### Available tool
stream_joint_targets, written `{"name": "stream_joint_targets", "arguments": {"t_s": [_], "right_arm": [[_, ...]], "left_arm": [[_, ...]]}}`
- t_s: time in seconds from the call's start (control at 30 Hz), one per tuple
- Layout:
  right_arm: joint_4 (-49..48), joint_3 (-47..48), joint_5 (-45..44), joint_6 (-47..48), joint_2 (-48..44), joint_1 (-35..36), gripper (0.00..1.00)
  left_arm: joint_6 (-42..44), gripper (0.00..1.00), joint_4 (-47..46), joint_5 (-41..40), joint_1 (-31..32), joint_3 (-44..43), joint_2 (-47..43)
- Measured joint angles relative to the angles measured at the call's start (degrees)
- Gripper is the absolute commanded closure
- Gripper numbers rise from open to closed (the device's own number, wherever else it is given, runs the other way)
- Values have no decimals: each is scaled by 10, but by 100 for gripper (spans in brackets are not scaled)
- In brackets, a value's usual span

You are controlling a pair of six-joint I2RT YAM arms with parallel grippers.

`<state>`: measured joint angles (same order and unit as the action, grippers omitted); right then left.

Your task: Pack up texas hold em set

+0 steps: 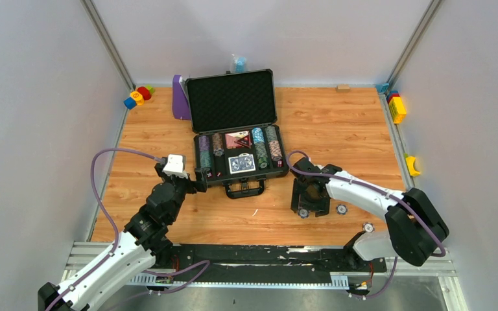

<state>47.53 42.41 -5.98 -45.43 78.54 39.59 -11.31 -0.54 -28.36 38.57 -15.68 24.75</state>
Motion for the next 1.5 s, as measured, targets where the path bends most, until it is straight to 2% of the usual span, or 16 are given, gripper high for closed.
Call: {"name": "stream_joint_targets", "arguments": {"t_s": [0.03,0.1,0.37,0.43,0.57,0.67,0.97,1.27,1.3,1.4,1.5], "right_arm": [[0,0,-1,-2,-2,0,16],[0,0,-1,-8,-7,0,15],[-7,-1,-14,-25,21,15,29],[-13,4,-10,-29,35,18,38],[-22,9,-9,-34,42,21,66],[-24,8,-8,-33,42,22,75],[-23,10,-6,-27,37,22,74],[-24,48,-10,-11,11,22,73],[-24,52,-10,-10,8,22,69],[-24,60,-10,-6,5,22,44],[-24,62,-10,6,5,22,36]], "left_arm": [[0,0,0,0,0,0,0],[0,0,0,0,0,0,0],[-1,0,0,0,0,0,0],[-2,0,0,0,0,0,0],[-2,0,2,1,0,0,-1],[-2,0,4,1,0,0,-2],[-2,0,3,27,0,0,2],[-10,0,-12,107,0,-6,78],[-14,0,-16,117,0,-8,86],[-29,0,-22,149,0,-19,106],[-41,0,-23,173,0,-26,109]]}}
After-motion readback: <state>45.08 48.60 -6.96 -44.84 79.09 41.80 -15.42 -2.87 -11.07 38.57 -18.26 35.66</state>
